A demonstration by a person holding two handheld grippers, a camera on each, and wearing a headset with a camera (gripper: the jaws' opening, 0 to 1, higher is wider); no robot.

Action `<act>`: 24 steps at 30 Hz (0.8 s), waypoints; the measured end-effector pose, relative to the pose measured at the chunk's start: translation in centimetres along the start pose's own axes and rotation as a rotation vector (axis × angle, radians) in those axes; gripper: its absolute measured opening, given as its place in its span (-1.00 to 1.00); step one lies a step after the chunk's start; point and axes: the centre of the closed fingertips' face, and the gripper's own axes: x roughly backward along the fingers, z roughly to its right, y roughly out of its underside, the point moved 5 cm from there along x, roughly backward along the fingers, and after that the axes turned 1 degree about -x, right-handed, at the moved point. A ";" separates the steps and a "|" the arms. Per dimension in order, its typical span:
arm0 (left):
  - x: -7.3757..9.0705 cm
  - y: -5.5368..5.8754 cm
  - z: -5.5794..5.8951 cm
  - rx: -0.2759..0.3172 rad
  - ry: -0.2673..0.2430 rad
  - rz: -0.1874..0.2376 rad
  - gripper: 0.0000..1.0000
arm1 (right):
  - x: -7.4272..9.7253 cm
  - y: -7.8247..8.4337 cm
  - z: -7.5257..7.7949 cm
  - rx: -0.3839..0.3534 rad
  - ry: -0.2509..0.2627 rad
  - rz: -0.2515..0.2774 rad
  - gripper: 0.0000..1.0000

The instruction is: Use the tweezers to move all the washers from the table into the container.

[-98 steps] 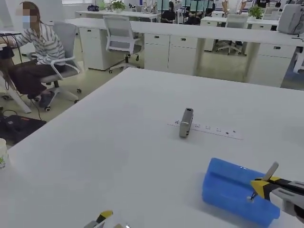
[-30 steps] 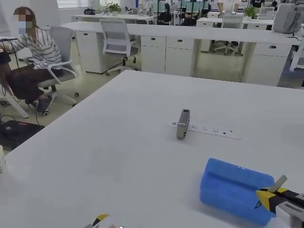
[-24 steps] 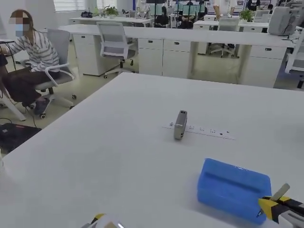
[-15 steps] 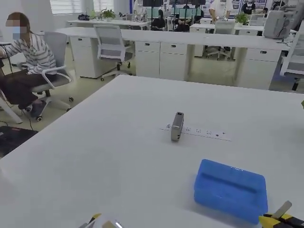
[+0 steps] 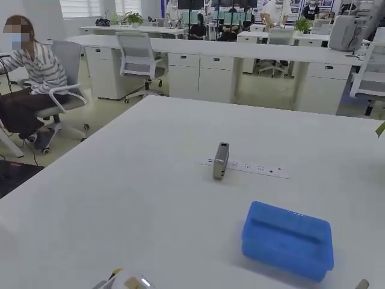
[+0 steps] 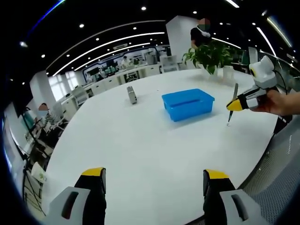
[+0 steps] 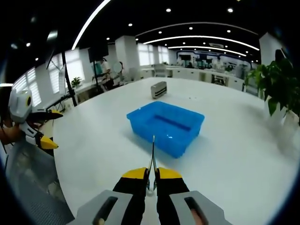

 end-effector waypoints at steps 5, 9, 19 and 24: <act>0.0 0.0 0.0 -0.008 0.000 -0.002 0.74 | -0.2 0.4 0.1 -0.009 0.010 -0.009 -0.93; 0.0 0.0 0.1 -0.006 0.002 -0.003 0.74 | -0.2 0.4 0.1 0.006 0.015 -0.009 -0.94; -0.1 0.1 0.1 -0.014 0.005 -0.007 0.74 | 0.0 0.5 0.3 0.016 0.019 -0.009 -0.94; -0.1 0.1 0.2 -0.017 0.008 -0.007 0.73 | 0.1 0.6 0.3 0.008 0.023 0.007 -0.94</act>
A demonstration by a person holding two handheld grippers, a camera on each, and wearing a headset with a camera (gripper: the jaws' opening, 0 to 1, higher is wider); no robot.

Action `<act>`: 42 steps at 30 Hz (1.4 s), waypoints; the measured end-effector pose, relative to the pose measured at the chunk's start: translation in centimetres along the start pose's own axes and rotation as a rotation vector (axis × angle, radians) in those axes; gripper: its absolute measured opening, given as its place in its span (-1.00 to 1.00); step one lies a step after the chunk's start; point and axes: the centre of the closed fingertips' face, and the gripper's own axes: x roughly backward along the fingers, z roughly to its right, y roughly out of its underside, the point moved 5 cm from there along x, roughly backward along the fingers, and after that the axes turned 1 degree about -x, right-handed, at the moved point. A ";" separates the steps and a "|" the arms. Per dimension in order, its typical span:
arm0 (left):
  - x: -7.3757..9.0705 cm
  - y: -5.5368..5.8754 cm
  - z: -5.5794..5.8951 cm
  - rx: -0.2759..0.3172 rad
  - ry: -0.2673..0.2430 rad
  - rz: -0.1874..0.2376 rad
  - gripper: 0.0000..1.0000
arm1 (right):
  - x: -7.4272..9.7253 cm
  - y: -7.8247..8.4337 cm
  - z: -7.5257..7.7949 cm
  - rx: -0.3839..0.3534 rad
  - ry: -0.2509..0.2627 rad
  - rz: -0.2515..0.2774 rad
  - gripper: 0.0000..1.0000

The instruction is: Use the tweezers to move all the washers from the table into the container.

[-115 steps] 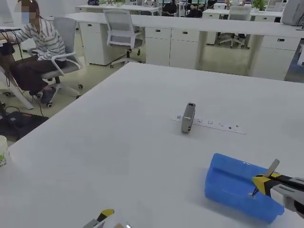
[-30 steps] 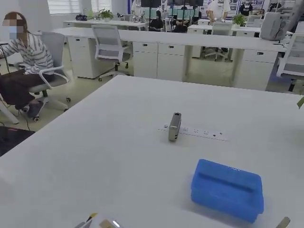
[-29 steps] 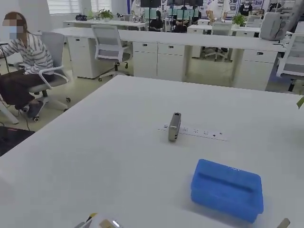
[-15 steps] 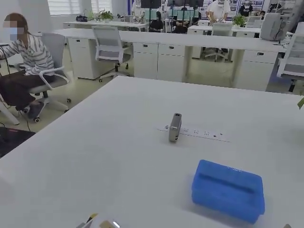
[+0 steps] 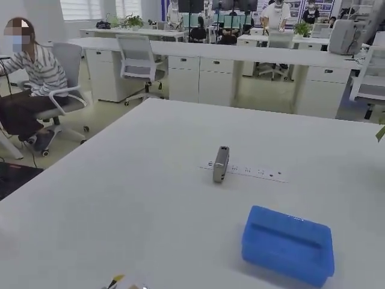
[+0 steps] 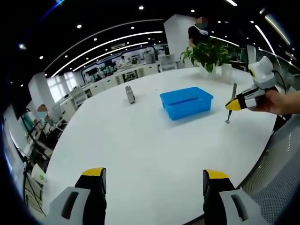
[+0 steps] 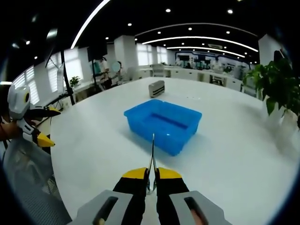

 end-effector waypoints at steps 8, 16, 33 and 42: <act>0.0 0.0 0.0 0.003 -0.002 -0.002 0.73 | -0.2 -0.1 0.0 -0.004 0.004 -0.003 -0.94; 0.0 0.1 0.0 0.002 -0.003 -0.005 0.72 | -0.2 -1.2 0.4 0.010 0.011 0.014 -0.93; 0.1 0.1 -0.1 0.005 -0.008 -0.006 0.71 | -0.2 0.0 0.1 0.036 0.012 0.001 -0.94; 0.1 0.1 -0.2 0.004 -0.014 -0.002 0.71 | 0.0 0.2 0.0 0.032 0.007 0.014 -0.96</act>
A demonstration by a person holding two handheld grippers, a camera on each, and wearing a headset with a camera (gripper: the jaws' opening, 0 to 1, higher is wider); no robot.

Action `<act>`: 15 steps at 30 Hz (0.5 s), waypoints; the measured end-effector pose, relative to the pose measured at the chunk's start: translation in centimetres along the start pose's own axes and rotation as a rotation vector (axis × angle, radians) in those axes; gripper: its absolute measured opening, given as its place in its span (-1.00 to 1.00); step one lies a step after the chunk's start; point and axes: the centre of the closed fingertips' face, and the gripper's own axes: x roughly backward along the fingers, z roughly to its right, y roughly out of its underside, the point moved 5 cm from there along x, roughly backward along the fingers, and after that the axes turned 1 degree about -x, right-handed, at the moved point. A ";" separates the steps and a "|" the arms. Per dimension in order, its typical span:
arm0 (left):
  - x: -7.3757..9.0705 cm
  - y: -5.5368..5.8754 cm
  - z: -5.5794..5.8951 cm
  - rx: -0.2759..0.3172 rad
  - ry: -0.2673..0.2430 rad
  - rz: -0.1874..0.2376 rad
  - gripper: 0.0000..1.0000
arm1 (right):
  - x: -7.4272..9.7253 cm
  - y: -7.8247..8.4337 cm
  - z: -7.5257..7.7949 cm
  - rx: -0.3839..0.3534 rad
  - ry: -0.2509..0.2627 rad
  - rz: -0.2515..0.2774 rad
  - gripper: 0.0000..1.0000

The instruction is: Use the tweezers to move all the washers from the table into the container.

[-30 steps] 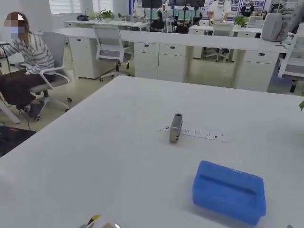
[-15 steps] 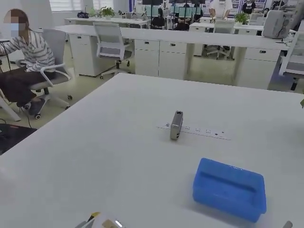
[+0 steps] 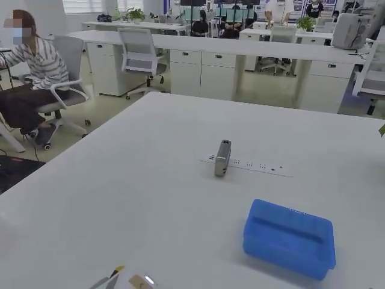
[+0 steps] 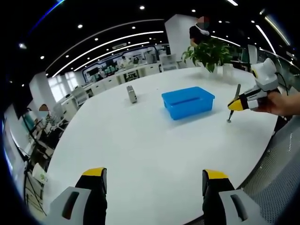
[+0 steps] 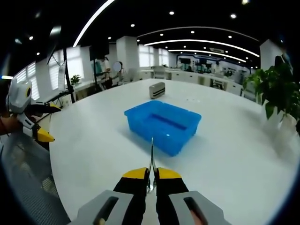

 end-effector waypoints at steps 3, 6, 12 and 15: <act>0.0 0.0 0.0 0.001 -0.001 0.002 0.70 | 0.1 0.0 0.3 -0.058 -0.009 -0.008 -0.99; 0.0 0.0 0.0 0.000 0.001 0.002 0.70 | 0.0 -0.1 0.2 -0.041 -0.015 -0.015 -0.99; 0.0 0.0 -0.1 0.004 -0.003 0.003 0.70 | -0.1 -0.3 -0.1 0.017 -0.007 -0.024 -0.96; 0.0 0.0 -0.1 0.003 -0.003 0.003 0.70 | -0.2 -0.4 0.0 0.003 -0.012 -0.024 -0.94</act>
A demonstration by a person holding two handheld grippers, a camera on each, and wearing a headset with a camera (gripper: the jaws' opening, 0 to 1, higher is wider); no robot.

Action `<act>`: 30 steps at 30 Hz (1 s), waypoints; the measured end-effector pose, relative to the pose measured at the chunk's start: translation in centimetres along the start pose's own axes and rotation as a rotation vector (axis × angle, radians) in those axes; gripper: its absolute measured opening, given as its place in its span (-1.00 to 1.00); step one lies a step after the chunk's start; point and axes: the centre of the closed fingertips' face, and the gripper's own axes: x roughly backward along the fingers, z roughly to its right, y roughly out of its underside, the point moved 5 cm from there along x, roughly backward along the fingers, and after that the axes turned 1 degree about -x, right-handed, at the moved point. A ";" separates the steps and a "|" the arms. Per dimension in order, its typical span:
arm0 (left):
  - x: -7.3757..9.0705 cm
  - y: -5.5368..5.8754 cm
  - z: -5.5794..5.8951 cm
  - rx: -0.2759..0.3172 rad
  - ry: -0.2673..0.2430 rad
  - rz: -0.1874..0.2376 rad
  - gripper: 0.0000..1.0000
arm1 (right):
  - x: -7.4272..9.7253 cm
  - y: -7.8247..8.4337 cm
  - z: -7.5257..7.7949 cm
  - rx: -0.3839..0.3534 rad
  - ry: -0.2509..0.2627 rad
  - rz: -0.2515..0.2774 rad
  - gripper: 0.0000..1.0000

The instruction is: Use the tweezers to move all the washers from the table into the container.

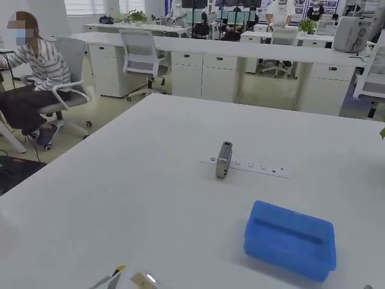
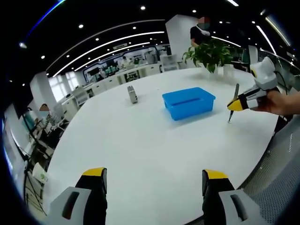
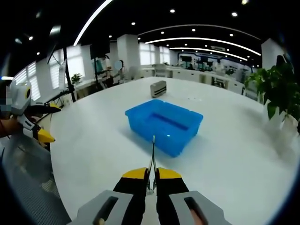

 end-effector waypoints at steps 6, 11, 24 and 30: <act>0.0 0.0 0.1 -0.004 0.003 -0.004 0.70 | 0.0 0.1 0.2 0.014 0.008 -0.004 -0.94; -0.1 0.1 0.2 -0.009 0.008 -0.008 0.70 | 0.1 0.2 0.3 0.017 0.009 -0.002 -0.94; -0.1 0.1 0.3 -0.017 0.014 -0.014 0.66 | 0.2 0.5 0.3 0.025 0.011 0.005 -0.94; 0.0 0.0 0.1 0.004 0.008 -0.004 0.64 | 0.1 0.4 0.6 -0.008 0.002 0.005 -0.96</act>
